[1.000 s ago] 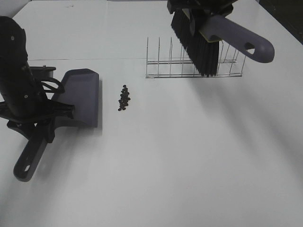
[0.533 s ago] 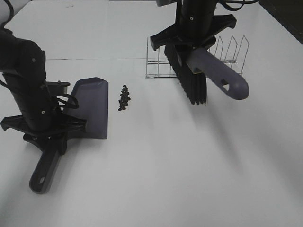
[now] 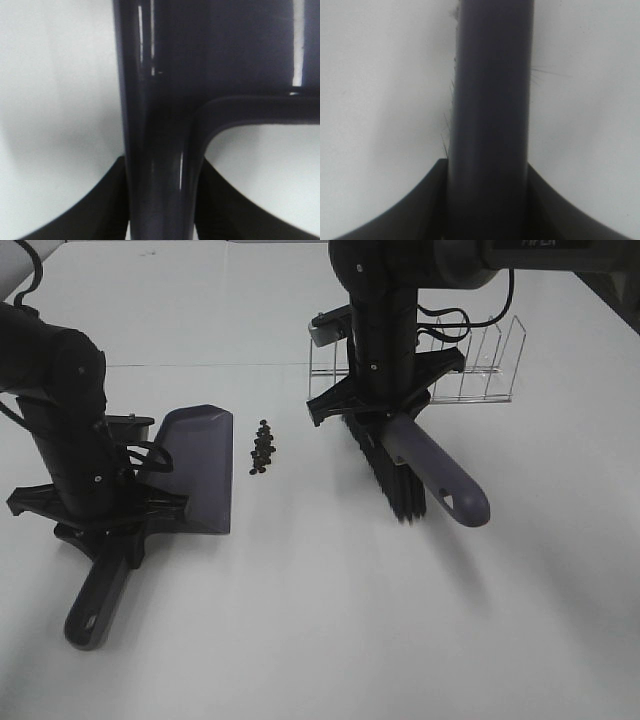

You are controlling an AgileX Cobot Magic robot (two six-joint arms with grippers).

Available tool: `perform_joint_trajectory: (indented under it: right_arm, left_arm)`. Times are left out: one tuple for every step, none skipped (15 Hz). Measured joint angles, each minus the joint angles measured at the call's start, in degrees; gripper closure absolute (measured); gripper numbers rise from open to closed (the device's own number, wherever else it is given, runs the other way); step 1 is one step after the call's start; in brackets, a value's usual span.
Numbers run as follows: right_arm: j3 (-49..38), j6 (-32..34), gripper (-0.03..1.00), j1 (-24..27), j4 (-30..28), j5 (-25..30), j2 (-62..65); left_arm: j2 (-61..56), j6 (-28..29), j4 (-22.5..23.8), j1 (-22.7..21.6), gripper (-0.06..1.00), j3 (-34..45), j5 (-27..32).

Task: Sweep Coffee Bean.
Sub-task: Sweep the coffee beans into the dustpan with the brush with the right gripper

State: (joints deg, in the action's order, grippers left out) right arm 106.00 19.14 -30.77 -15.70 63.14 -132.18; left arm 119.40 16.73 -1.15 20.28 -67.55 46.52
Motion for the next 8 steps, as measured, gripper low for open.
perform_joint_trajectory:
  right_arm:
    - [1.4,-0.1,0.66,-0.2,0.0,0.1,-1.3]
    - [3.2,-0.5,0.66,-0.7,0.2,0.1,-2.4]
    - [4.8,-0.7,0.66,-1.6,0.7,0.2,-3.6]
    - [6.6,-1.4,0.66,-2.9,1.3,0.4,-4.9]
    - [8.7,-2.2,0.66,-4.4,1.4,1.1,-6.4]
    - [10.0,-2.5,0.66,-5.3,1.5,1.7,-7.3]
    - [12.6,-3.4,0.66,-7.2,1.8,2.4,-9.1]
    - [15.2,-4.1,0.66,-8.8,2.6,3.2,-10.5]
  left_arm:
    - [0.0,0.0,0.0,0.0,0.6,0.0,0.1]
    - [0.0,0.0,0.0,0.0,0.6,0.0,-0.1]
    - [0.0,0.0,0.0,0.0,0.6,0.0,-0.2]
    - [0.0,0.0,0.0,0.0,0.6,0.0,-0.2]
    - [0.0,0.0,0.0,0.0,0.6,0.0,-0.4]
    - [0.0,0.0,-0.1,0.0,0.6,0.0,-0.5]
    - [0.0,0.0,-0.1,0.1,0.6,0.0,-0.7]
    - [0.0,0.0,-0.1,0.1,0.6,0.0,-0.9]
